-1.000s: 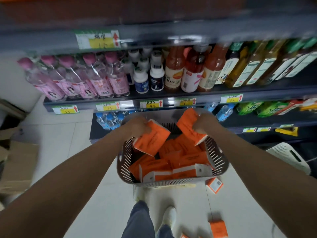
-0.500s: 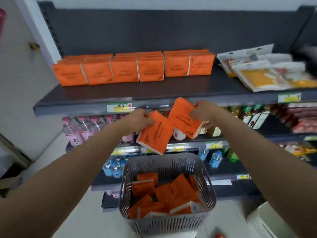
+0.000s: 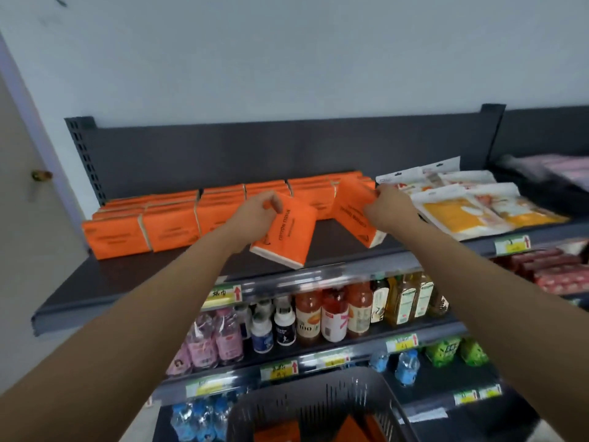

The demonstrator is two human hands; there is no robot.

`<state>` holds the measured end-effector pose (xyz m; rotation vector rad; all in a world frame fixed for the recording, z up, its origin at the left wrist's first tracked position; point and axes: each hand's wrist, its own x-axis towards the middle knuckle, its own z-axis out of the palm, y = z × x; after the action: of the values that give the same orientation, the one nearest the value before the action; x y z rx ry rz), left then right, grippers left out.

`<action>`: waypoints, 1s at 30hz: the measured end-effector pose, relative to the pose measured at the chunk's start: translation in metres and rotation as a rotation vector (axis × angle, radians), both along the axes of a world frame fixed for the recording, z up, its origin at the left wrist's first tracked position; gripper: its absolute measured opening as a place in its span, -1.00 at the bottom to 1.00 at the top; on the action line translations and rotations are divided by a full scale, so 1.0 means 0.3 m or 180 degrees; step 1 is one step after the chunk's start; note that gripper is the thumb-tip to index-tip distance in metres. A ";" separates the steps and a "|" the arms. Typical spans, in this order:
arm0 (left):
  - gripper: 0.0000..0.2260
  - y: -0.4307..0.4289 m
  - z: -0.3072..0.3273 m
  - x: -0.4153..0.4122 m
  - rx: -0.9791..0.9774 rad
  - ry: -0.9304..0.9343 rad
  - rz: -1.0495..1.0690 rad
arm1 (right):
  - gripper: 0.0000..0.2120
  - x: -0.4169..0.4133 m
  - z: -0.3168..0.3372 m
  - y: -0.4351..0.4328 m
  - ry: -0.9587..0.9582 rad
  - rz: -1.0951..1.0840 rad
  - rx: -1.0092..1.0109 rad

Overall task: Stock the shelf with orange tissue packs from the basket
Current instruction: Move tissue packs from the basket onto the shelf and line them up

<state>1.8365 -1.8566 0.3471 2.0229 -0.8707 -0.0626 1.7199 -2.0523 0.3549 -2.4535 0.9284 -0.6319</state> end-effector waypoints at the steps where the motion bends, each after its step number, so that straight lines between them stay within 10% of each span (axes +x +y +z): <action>1: -0.69 -0.021 0.005 0.023 -0.0007 -0.0003 -0.0052 | -0.71 0.012 0.004 -0.014 -0.0017 -0.0067 -0.0059; 12: -0.32 -0.257 -0.005 0.153 0.0585 -0.0209 -0.0398 | -0.57 0.075 -0.010 -0.207 0.0353 -0.0268 -0.0567; 30: -0.45 -0.559 -0.120 0.275 0.1786 -0.1634 0.1050 | -0.47 0.292 -0.114 -0.537 0.0371 0.0482 -0.0074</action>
<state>1.9190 -2.0243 0.3110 2.7548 -0.8754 0.4636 1.8075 -2.2135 0.3207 -2.5746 0.7720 -0.4543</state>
